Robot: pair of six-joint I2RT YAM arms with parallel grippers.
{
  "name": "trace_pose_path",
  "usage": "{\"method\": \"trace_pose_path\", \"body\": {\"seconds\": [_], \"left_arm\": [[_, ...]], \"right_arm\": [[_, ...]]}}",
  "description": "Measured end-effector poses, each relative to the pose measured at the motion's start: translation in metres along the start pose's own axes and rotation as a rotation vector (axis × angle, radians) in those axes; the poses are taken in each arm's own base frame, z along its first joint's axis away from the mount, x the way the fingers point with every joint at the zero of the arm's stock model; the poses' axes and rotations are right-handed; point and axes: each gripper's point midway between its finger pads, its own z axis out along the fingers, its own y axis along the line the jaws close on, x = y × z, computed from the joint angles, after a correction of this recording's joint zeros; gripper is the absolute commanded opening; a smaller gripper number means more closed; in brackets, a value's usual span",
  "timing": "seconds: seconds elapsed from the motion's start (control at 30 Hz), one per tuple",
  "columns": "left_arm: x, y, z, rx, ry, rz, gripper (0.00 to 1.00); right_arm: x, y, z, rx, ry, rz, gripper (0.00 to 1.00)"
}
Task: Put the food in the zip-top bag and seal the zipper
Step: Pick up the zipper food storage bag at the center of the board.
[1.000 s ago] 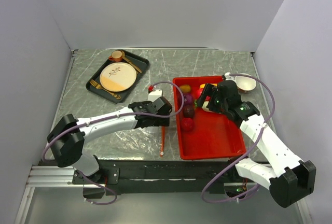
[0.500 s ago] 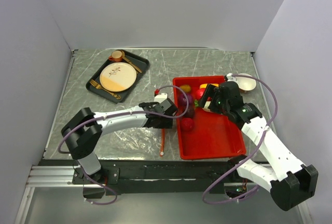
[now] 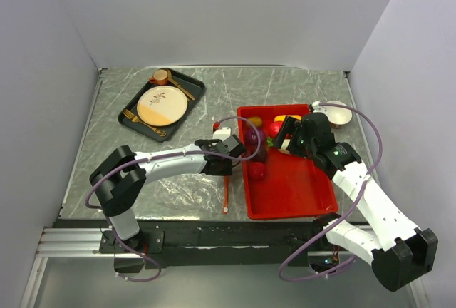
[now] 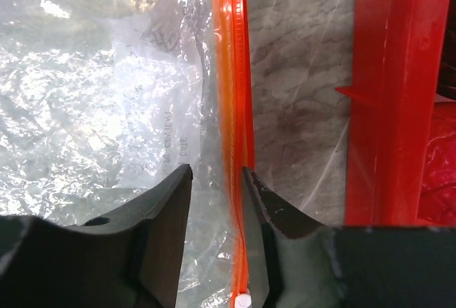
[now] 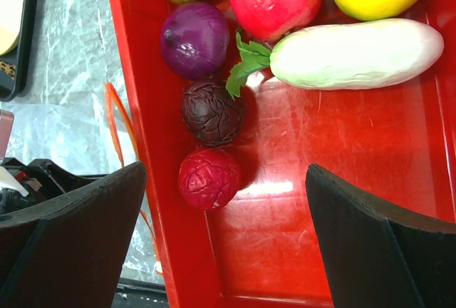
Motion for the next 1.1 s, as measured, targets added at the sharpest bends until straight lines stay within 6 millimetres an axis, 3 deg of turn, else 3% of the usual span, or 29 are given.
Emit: {"method": "trace_pose_path", "body": {"seconds": [0.07,0.2,0.5,0.77,0.87,0.97,1.1], "left_arm": [[0.000,0.000,0.000,-0.004,0.000,0.001,0.37],[-0.001,0.001,0.000,-0.009,-0.002,-0.004,0.23],[-0.001,0.007,0.000,-0.039,-0.003,-0.003,0.01],[-0.004,0.015,-0.011,-0.059,-0.014,-0.006,0.01],[-0.017,0.019,-0.028,-0.046,-0.057,-0.036,0.01],[-0.033,0.023,-0.049,-0.014,-0.106,-0.082,0.02],[-0.054,0.035,-0.070,0.015,-0.169,-0.146,0.03]], "right_arm": [[0.000,0.000,0.000,0.001,-0.001,0.001,1.00],[0.001,-0.001,0.001,0.003,0.002,0.001,1.00],[0.002,-0.001,0.001,0.000,0.006,0.001,1.00],[0.005,0.009,0.006,-0.041,0.036,0.002,1.00],[0.002,0.017,0.005,-0.087,0.022,0.012,1.00],[0.000,0.030,0.001,-0.173,-0.002,0.019,0.93],[-0.004,0.057,-0.004,-0.309,-0.001,0.028,0.86]]}}
